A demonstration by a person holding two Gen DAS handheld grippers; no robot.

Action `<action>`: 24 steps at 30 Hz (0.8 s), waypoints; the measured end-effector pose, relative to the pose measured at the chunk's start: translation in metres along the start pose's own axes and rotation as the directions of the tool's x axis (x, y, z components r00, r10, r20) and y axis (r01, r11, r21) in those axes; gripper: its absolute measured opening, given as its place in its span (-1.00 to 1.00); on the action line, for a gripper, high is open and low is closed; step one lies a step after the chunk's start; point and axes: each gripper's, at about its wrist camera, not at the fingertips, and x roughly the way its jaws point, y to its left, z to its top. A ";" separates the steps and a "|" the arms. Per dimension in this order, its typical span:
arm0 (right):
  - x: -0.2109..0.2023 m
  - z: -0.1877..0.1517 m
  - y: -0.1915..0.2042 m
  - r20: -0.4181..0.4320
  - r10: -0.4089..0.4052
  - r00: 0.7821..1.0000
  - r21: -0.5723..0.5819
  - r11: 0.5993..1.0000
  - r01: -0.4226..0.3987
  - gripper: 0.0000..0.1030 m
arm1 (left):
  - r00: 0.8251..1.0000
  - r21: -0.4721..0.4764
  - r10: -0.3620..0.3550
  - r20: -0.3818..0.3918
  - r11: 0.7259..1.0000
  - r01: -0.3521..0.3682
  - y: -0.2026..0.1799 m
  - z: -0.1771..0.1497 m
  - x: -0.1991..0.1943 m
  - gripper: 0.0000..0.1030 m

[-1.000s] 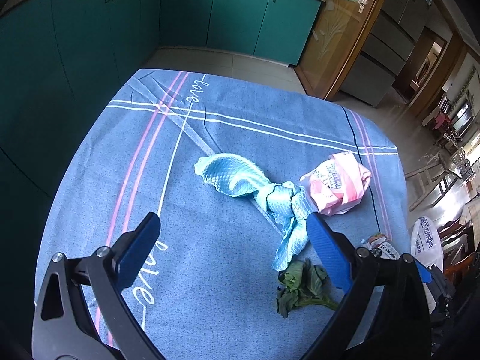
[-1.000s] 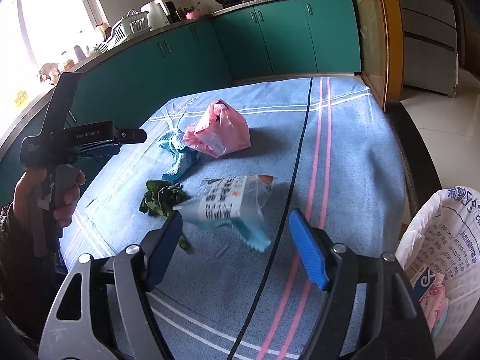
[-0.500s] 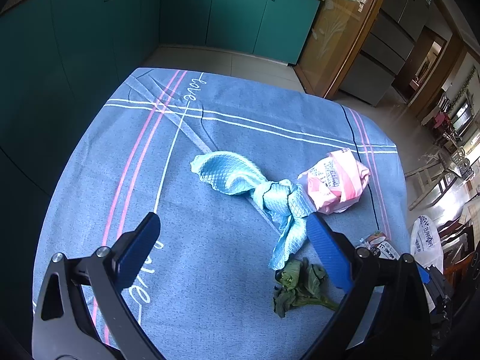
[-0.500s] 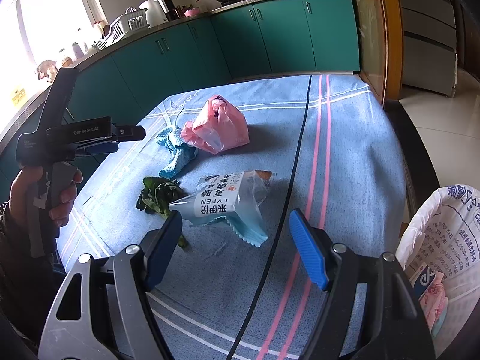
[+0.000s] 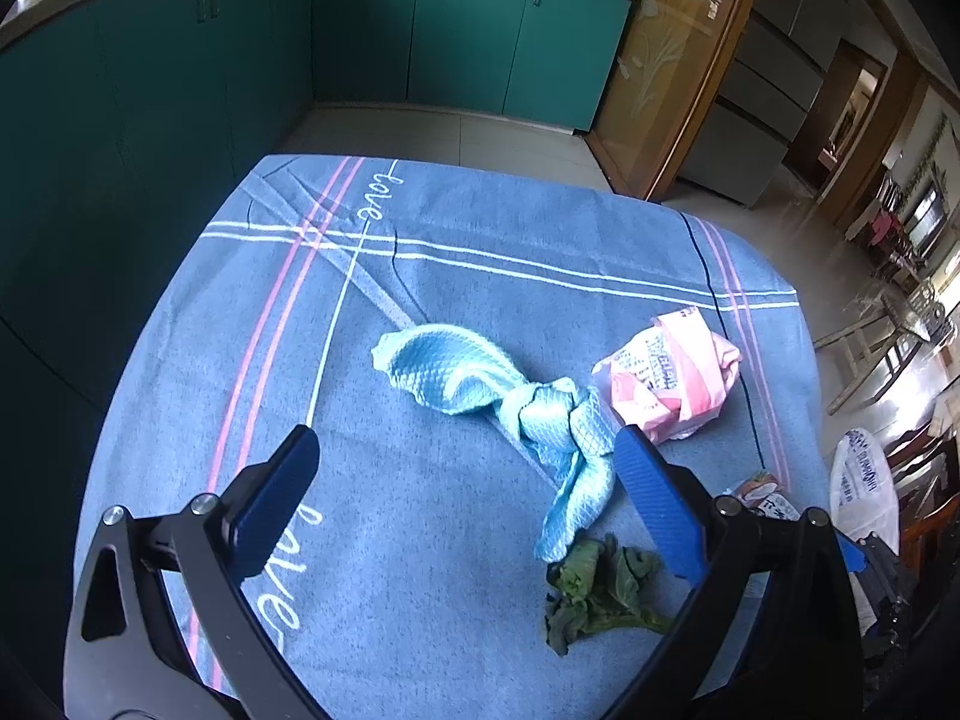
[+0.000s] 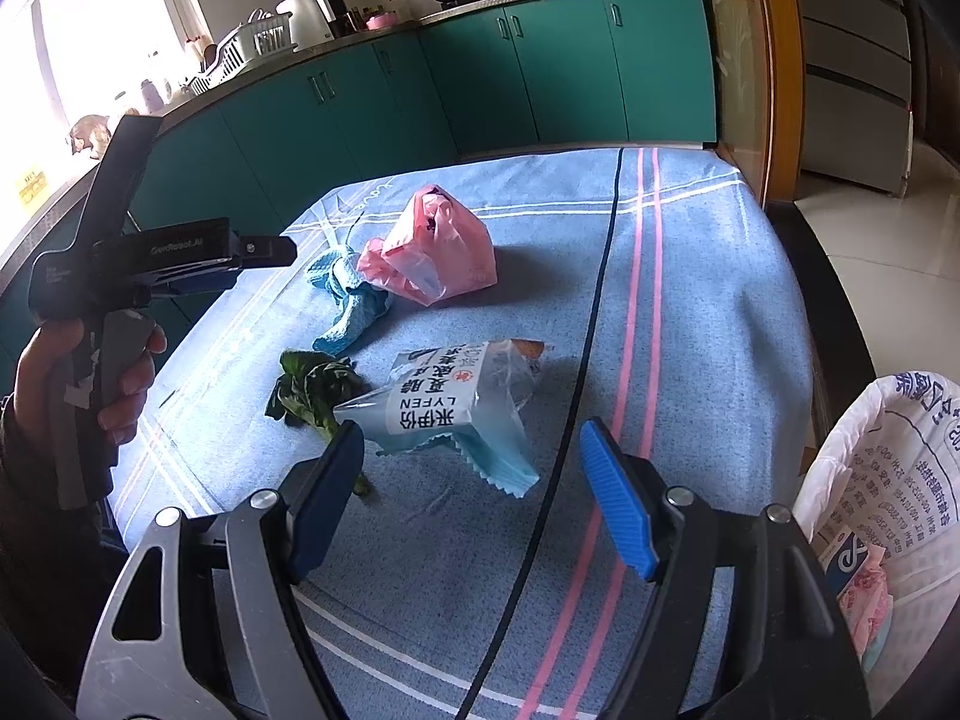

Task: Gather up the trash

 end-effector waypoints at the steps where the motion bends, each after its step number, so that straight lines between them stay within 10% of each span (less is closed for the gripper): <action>1: 0.000 0.000 0.000 0.001 -0.003 1.000 0.000 1.000 0.003 0.49 | 1.000 -0.002 0.002 0.007 1.000 -0.002 0.001 0.002 0.000 0.91; 14: 0.000 -0.002 -0.003 0.000 -0.015 1.000 0.010 1.000 0.015 0.49 | 0.999 -0.064 -0.046 0.013 0.997 0.046 -0.002 0.017 0.020 0.90; 19: -0.002 -0.004 -0.004 0.000 -0.020 1.000 0.013 1.000 0.020 0.49 | 0.998 -0.049 -0.057 -0.041 0.997 0.055 -0.015 0.015 0.038 0.48; 24: -0.003 -0.004 -0.007 0.001 -0.020 1.000 0.020 1.000 0.020 0.49 | 0.994 -0.032 -0.078 -0.077 0.997 0.076 -0.029 0.009 0.042 0.48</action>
